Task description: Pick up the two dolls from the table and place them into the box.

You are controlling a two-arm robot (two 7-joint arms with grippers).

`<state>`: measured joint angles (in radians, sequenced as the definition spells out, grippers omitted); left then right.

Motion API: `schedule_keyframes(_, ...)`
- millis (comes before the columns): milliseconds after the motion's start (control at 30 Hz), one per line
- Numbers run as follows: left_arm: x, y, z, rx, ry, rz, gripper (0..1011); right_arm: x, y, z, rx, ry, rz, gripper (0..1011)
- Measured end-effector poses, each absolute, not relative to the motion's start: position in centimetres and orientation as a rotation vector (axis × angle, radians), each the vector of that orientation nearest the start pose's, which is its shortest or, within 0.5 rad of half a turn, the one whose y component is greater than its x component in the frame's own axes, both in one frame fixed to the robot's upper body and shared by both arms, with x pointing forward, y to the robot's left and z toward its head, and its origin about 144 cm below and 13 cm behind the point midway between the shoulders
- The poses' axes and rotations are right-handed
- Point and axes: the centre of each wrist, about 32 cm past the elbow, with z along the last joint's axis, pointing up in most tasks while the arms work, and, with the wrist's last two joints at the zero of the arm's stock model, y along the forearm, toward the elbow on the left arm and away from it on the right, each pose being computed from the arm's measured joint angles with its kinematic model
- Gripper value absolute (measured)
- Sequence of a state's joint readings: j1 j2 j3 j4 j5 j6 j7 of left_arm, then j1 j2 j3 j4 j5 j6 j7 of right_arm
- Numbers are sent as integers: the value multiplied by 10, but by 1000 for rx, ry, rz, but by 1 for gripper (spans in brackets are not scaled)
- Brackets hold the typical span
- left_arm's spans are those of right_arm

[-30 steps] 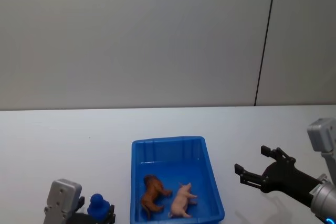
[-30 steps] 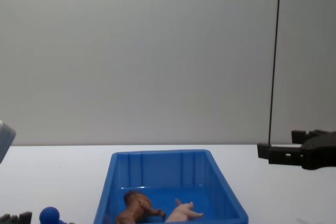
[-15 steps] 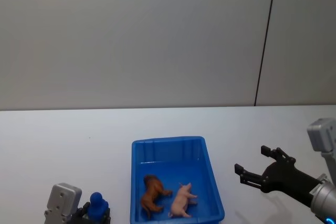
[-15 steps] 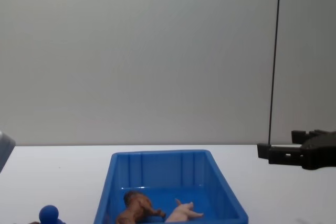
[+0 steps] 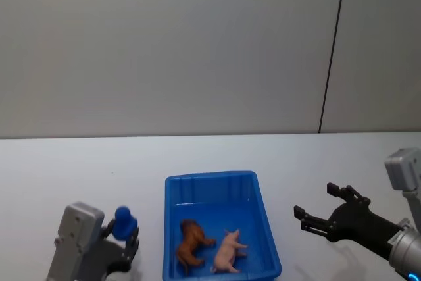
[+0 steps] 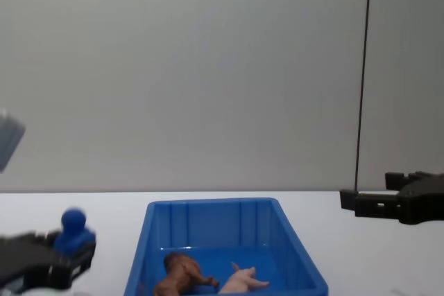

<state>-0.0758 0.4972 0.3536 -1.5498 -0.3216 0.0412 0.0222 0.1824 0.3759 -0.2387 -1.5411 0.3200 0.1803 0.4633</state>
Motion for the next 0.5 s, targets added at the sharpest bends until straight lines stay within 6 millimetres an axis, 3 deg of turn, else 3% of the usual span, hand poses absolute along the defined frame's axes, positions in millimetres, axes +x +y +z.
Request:
schedule_keyframes(400, 482, 250, 1173, 175, -170, 1183, 363, 502, -269, 1187, -143, 42, -905, 1001)
schedule_keyframes(500, 489, 239, 1180, 159, -191, 1142, 413, 502, -269, 1187, -143, 42, -905, 1001)
